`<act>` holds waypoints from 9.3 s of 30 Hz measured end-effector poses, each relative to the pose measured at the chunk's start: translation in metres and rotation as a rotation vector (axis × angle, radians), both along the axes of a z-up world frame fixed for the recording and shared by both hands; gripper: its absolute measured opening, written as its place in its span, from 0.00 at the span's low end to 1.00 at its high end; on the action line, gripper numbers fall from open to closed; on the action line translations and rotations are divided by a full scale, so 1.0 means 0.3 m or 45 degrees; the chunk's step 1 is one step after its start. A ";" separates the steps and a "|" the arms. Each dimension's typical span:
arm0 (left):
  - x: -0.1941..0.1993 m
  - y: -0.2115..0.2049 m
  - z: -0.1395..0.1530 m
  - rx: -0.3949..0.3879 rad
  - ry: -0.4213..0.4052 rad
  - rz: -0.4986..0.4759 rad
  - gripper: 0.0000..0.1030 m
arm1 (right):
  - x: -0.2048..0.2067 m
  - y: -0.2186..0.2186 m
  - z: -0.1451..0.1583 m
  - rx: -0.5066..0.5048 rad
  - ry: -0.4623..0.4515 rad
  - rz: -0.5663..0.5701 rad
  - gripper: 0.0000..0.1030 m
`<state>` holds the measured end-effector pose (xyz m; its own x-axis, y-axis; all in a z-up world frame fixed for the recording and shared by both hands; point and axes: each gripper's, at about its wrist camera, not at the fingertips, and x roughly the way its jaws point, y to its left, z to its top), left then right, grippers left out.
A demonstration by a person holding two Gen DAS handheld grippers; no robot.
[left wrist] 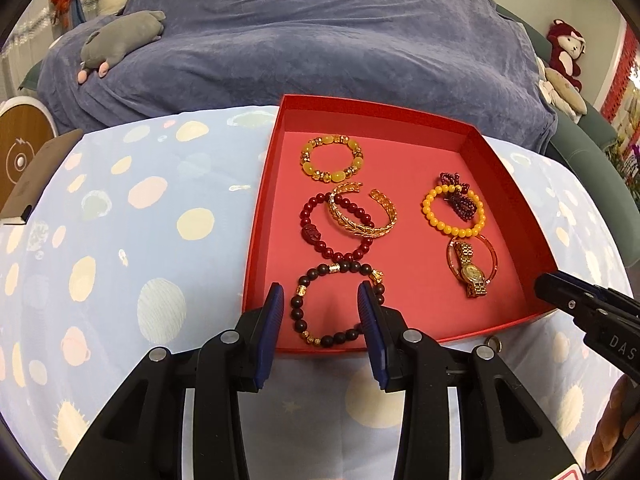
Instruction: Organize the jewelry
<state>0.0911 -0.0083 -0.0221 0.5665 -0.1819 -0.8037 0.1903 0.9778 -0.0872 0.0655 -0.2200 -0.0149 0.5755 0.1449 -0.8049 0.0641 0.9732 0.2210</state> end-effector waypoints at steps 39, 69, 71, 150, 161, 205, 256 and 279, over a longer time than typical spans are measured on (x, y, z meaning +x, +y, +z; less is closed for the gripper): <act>-0.157 -0.109 -0.059 -0.052 0.083 -0.152 0.41 | -0.073 0.132 -0.149 -0.153 0.048 0.135 0.16; -0.127 -0.168 -0.117 -0.027 0.086 -0.177 0.14 | -0.096 0.075 -0.119 -0.096 0.037 0.103 0.16; -0.135 -0.162 -0.108 -0.031 0.082 -0.177 0.14 | -0.095 0.082 -0.111 -0.092 0.031 0.108 0.16; 0.502 -0.213 0.020 -0.006 0.010 -0.011 0.31 | 0.588 0.043 -0.031 -0.027 -0.002 0.028 0.26; 0.357 -0.114 0.113 -0.025 -0.023 0.009 0.31 | 0.416 0.015 0.070 -0.041 -0.050 0.034 0.27; -0.073 -0.042 0.025 0.051 0.002 -0.018 0.32 | -0.065 0.134 0.022 -0.205 -0.075 0.123 0.34; -0.160 -0.072 0.128 0.050 -0.123 0.129 0.82 | -0.161 0.098 0.078 -0.220 -0.189 -0.069 0.90; -0.199 -0.049 0.116 0.106 -0.136 0.105 0.84 | -0.187 0.125 0.079 -0.267 -0.214 -0.047 0.91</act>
<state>0.0315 -0.0230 0.0127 0.6599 -0.0667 -0.7484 0.1130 0.9935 0.0111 0.0094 -0.1825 0.0088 0.7052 -0.0388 -0.7079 0.0800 0.9965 0.0251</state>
